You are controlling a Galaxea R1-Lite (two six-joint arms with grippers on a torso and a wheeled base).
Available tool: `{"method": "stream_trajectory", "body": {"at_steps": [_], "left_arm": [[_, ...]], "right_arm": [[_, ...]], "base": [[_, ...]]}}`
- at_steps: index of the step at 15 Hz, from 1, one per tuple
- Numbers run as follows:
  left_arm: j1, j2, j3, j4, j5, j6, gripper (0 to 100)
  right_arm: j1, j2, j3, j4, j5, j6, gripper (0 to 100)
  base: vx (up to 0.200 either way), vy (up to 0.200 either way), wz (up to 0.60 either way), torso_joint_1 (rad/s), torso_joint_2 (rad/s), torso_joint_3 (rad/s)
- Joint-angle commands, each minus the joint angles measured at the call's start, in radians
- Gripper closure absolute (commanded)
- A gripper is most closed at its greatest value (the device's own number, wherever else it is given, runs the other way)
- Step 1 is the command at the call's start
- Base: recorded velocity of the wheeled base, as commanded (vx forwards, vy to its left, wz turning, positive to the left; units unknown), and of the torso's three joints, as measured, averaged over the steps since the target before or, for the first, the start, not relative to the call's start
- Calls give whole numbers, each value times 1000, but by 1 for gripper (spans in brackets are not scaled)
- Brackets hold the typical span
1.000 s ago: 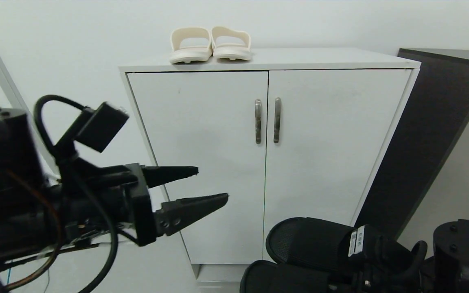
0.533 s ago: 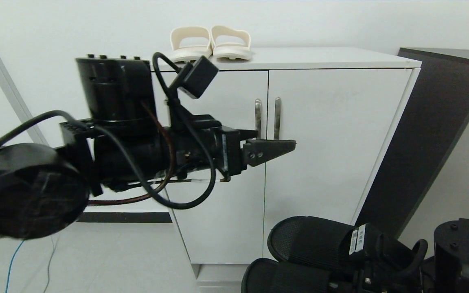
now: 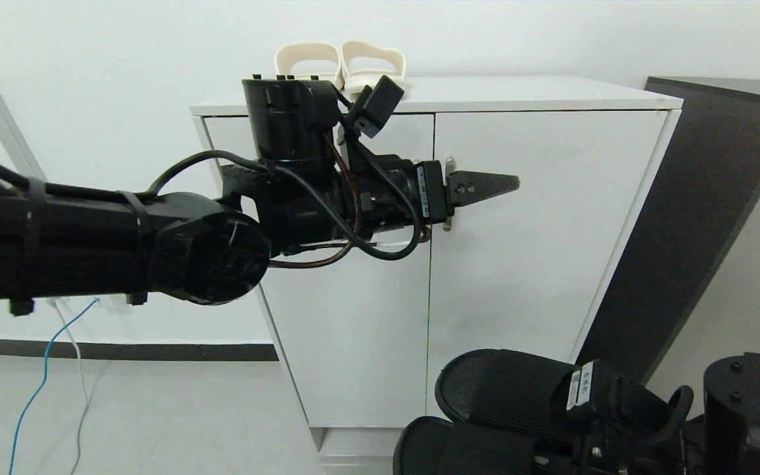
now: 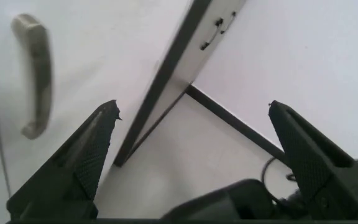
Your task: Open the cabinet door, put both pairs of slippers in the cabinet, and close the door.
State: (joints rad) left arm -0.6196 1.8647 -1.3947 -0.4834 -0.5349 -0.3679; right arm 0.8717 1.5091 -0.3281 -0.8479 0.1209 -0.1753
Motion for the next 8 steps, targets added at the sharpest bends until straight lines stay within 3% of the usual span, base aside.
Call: {"method": "stream_trajectory", "body": {"at_steps": [1, 8], "left_arm": [[20, 31, -20, 0, 13, -3, 0], [27, 93, -72, -37, 156, 1, 0]], "right_arm": [[0, -1, 0, 0, 0, -1, 100], [-2, 5, 1, 0, 0, -1, 100]], "base": [[0, 0, 0, 0, 0, 0], [0, 0, 0, 0, 0, 0]]}}
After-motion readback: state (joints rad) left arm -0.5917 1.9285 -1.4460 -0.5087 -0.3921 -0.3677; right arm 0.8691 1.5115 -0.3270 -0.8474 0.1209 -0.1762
